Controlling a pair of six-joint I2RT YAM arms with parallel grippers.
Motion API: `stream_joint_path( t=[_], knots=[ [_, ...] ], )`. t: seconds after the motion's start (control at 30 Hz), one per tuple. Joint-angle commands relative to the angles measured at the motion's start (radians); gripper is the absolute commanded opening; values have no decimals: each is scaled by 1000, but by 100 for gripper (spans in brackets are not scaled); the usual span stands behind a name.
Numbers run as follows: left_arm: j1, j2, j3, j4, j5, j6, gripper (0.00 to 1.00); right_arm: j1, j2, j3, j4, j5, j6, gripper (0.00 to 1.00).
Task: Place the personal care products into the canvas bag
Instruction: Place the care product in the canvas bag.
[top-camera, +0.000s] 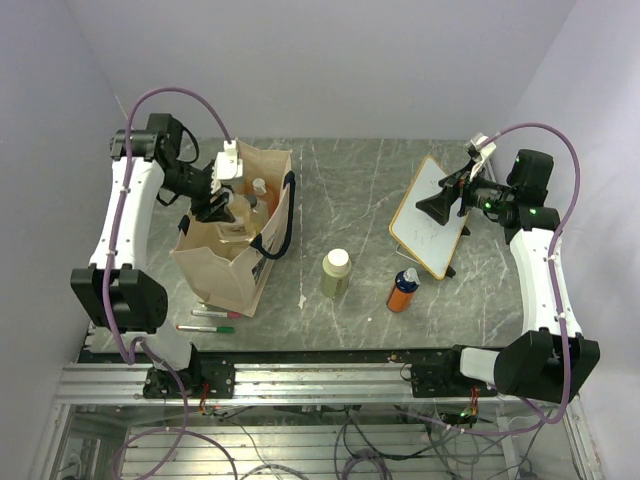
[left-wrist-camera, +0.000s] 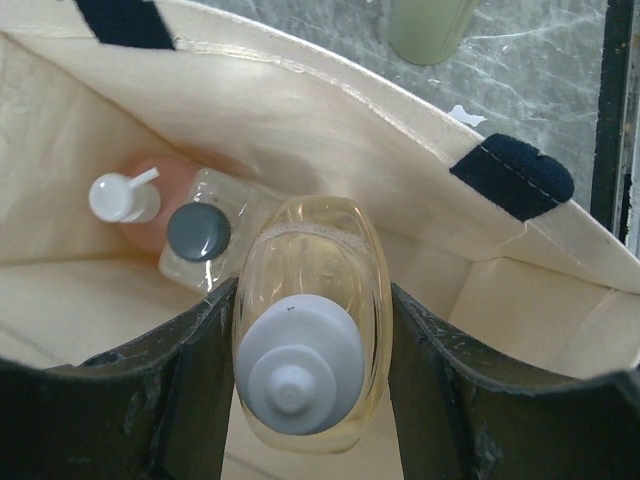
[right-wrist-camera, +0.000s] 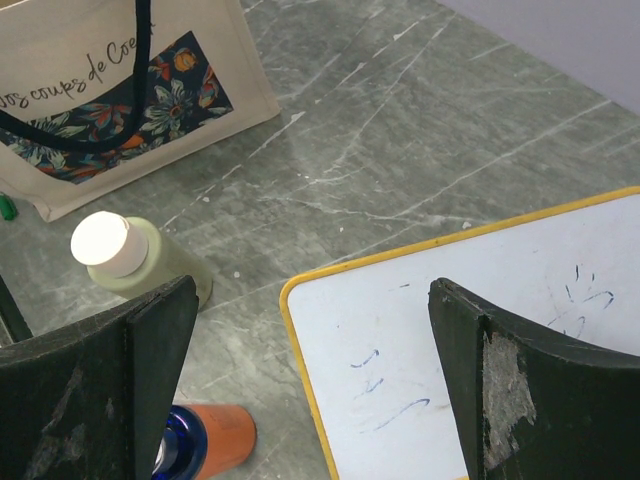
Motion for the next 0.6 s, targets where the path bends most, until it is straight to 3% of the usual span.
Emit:
stream_joint_path(
  t=[0.0, 0.57],
  knots=[
    [-38, 2, 5, 29, 82, 53, 7, -8, -4, -9, 20, -7, 6, 100],
    [-103, 123, -60, 24, -28, 188, 7, -8, -23, -29, 31, 1, 17, 100]
  ],
)
